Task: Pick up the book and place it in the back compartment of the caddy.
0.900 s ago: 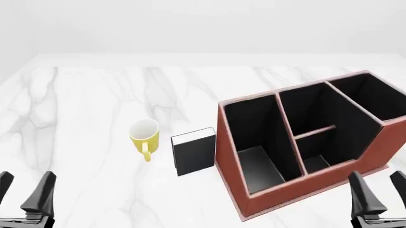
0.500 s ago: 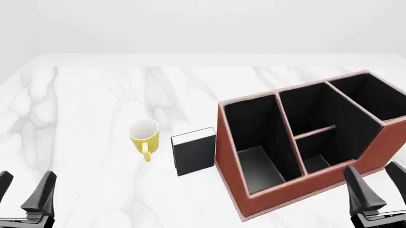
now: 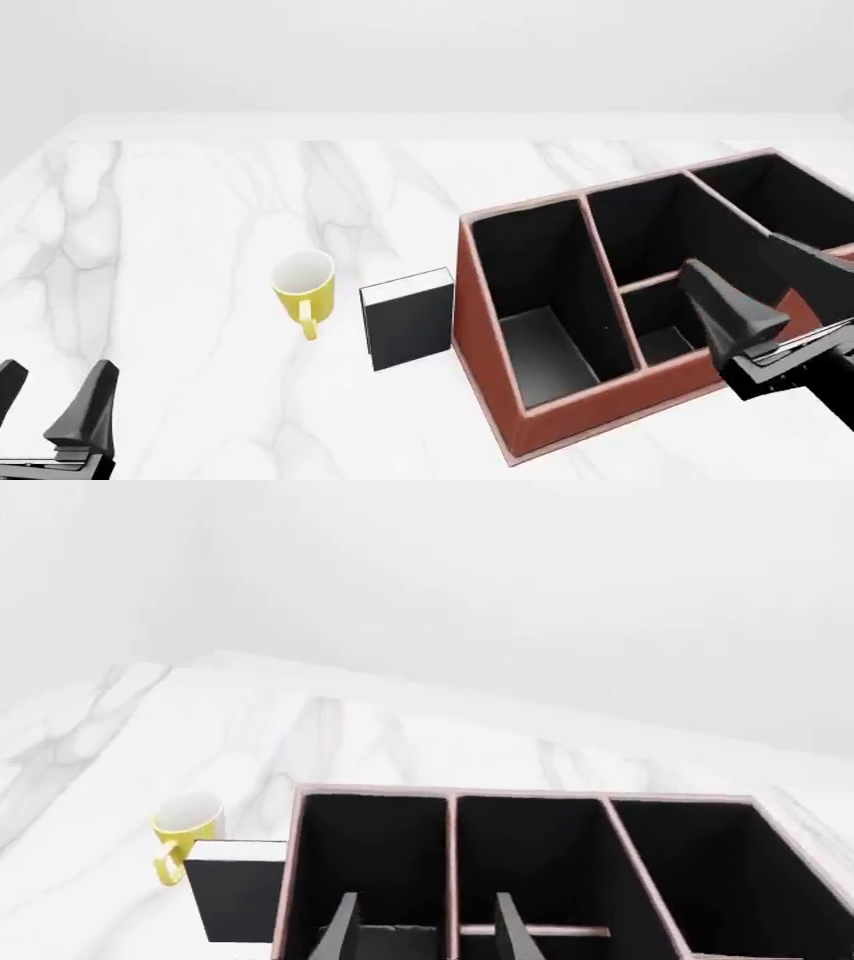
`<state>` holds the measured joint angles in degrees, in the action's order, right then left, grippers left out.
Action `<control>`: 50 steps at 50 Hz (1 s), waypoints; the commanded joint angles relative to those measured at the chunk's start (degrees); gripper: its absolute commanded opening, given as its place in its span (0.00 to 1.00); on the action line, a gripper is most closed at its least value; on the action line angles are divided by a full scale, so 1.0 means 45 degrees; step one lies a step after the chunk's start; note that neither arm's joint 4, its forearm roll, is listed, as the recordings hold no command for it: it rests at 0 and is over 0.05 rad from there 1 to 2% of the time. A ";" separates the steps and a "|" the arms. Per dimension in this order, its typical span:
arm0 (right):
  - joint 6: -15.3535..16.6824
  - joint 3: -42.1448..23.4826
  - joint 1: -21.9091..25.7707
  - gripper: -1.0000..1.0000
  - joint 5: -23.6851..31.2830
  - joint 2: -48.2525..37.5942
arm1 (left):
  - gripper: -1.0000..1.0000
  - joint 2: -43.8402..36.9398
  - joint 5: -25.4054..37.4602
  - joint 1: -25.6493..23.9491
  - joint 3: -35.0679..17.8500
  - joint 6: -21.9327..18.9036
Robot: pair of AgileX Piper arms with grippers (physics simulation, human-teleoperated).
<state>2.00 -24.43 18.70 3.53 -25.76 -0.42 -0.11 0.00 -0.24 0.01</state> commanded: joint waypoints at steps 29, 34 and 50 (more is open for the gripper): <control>0.0474 -0.8924 0.3026 1.00 0.3521 -0.6545 | 1.00 -0.0011 -0.0018 0.0006 0.0007 0.0005; 0.0403 -1.0102 0.3773 1.00 0.3979 -0.7434 | 1.00 -0.0018 -0.0026 0.0006 0.0010 0.0005; 0.0620 -1.2668 0.4321 1.00 0.5304 -0.9552 | 1.00 -0.0021 -0.0031 0.0007 0.0008 0.0000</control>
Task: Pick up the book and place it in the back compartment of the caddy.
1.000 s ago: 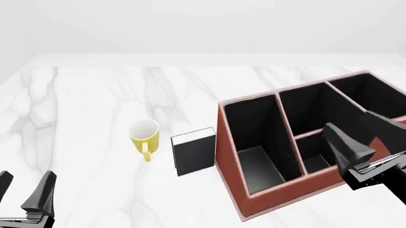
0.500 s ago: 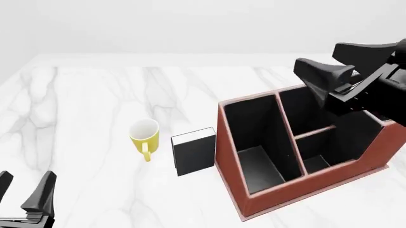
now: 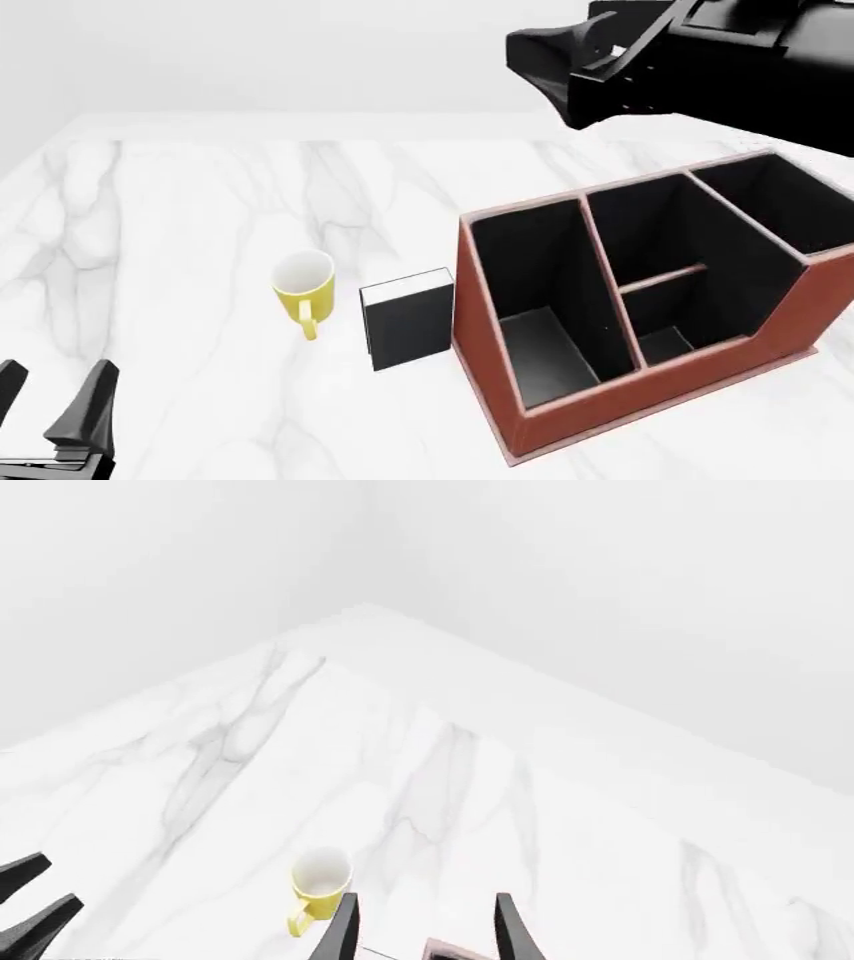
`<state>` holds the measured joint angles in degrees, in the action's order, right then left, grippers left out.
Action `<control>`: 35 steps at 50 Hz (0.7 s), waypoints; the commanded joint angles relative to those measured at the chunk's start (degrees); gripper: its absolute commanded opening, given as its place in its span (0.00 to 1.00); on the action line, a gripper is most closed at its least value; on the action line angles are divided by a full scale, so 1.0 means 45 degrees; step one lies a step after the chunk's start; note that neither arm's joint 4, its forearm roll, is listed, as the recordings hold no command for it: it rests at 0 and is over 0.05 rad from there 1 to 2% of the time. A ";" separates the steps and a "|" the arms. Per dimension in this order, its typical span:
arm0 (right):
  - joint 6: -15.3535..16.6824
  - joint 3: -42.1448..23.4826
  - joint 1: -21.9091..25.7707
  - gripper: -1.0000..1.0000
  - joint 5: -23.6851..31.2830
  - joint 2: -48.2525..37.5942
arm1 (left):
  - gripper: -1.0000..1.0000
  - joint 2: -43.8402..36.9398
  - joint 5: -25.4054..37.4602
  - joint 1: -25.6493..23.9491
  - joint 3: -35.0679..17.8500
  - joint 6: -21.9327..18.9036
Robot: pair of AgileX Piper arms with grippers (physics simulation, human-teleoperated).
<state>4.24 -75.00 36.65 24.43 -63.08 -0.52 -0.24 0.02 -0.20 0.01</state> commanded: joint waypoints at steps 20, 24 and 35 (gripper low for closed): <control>0.1036 -0.4479 0.0744 1.00 0.3869 -0.4027 | 1.00 0.0013 0.0019 0.0002 -0.0008 0.0001; 0.1562 -0.5475 0.1235 1.00 0.4555 -0.4548 | 1.00 0.0015 0.0022 0.0002 -0.0008 0.0001; 0.2708 -0.8392 0.2542 1.00 0.6860 -0.5719 | 1.00 0.0027 0.0032 0.0004 -0.0007 0.0004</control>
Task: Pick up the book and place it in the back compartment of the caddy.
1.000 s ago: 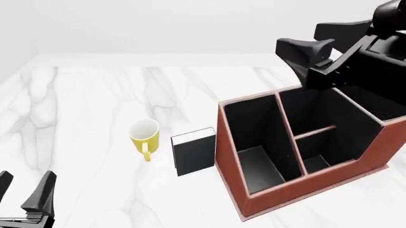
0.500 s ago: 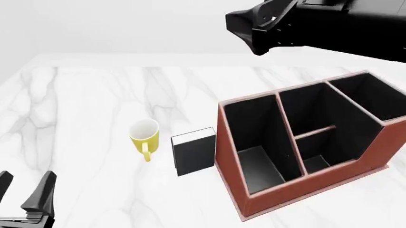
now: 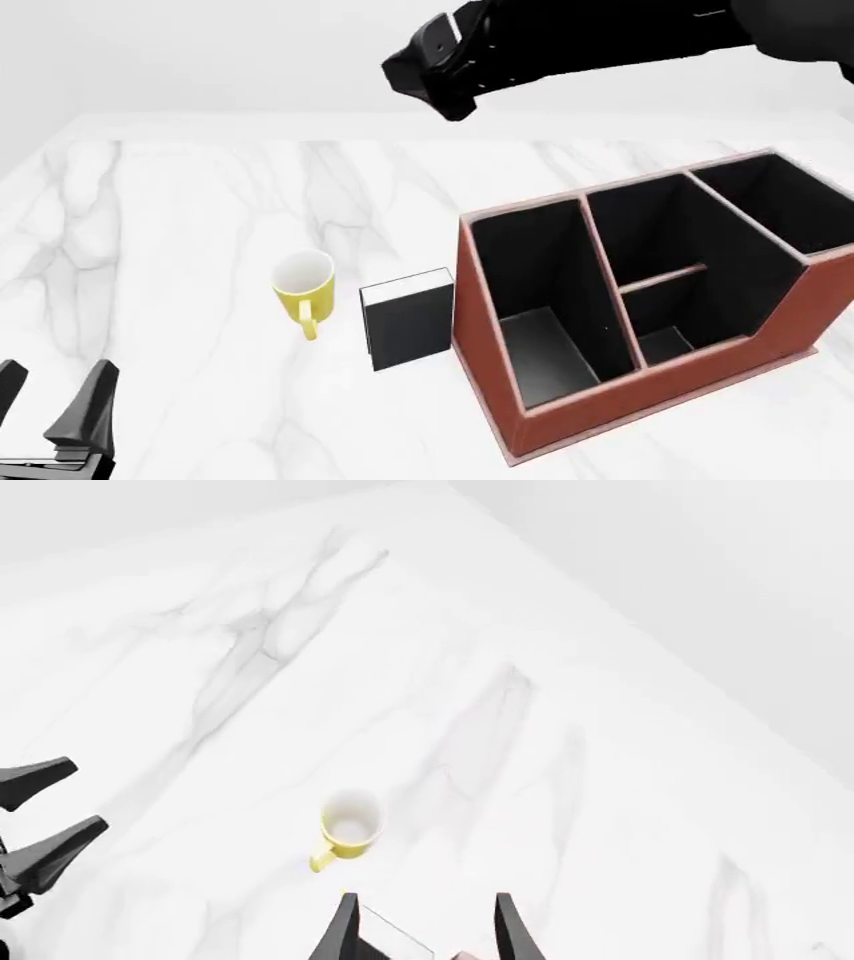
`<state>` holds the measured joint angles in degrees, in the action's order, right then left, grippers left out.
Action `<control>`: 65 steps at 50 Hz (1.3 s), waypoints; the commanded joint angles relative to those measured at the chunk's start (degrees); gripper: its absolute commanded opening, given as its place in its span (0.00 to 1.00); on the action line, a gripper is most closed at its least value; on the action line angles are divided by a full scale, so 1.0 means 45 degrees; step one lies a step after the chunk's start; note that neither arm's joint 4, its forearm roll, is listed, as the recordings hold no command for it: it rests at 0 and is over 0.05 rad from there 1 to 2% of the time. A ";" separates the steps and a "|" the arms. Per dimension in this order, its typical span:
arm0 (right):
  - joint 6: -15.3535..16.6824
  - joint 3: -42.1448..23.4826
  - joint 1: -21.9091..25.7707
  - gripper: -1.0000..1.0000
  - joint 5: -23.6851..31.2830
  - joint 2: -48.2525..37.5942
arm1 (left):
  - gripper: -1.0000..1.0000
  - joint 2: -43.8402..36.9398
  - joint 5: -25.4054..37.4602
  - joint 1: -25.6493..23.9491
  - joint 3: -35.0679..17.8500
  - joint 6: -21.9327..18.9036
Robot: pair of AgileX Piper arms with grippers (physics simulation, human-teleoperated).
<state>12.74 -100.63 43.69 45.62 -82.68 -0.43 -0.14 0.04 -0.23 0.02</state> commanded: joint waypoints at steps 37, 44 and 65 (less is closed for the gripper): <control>0.1926 -0.1412 0.1590 1.00 0.2576 -0.1653 | 1.00 0.0022 0.0021 0.0002 0.0002 0.0001; 0.2075 -0.0061 0.1858 1.00 0.2008 -0.1415 | 1.00 0.0019 0.0019 0.0003 0.0001 0.0000; 0.3189 0.1031 0.1437 1.00 0.1112 -0.1700 | 1.00 0.0020 0.0019 0.0002 0.0001 -0.0006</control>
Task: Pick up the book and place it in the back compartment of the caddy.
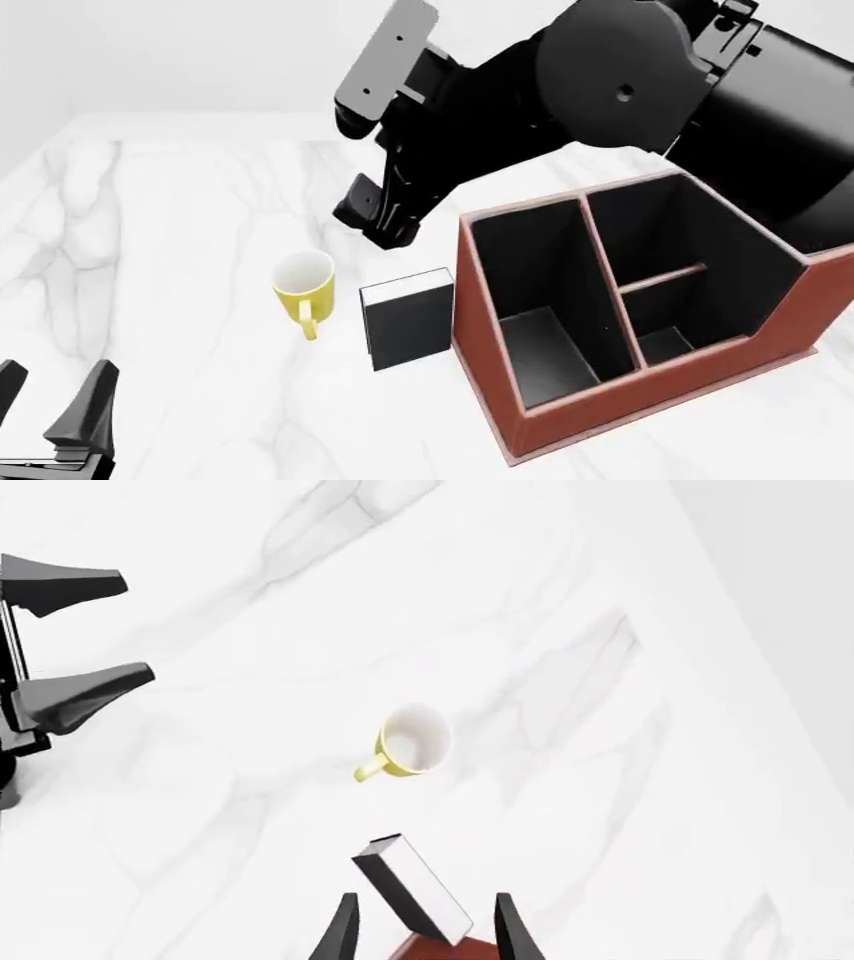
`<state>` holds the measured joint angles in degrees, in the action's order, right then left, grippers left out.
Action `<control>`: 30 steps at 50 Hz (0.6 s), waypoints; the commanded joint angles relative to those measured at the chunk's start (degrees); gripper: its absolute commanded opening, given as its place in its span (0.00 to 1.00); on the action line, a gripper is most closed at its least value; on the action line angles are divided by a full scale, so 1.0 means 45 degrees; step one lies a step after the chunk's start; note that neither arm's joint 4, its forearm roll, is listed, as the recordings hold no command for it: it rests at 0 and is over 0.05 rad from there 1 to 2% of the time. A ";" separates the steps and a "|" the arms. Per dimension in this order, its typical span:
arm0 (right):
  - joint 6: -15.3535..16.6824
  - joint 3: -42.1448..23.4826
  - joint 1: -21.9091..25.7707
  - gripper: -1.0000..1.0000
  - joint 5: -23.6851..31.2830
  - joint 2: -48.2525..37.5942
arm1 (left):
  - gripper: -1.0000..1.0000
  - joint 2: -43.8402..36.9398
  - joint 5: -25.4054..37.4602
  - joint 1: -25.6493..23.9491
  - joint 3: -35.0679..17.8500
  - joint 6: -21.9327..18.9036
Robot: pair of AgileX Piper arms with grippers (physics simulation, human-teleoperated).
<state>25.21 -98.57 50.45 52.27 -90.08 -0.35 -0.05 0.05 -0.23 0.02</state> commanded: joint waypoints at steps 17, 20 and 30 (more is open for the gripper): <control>0.0117 0.1708 0.0060 1.00 -0.1346 -0.0381 | 1.00 0.0002 -0.0001 -0.0001 0.0000 -0.0001; 0.0132 0.1922 0.0035 1.00 -0.1615 -0.0508 | 1.00 -0.0001 0.0000 -0.0001 0.0000 -0.0002; 0.0285 0.3001 -0.0064 1.00 -0.2314 -0.0622 | 1.00 -0.0001 0.0000 -0.0004 0.0000 -0.0001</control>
<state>26.04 -89.43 50.46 44.87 -92.21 -0.35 -0.05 0.04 -0.23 0.02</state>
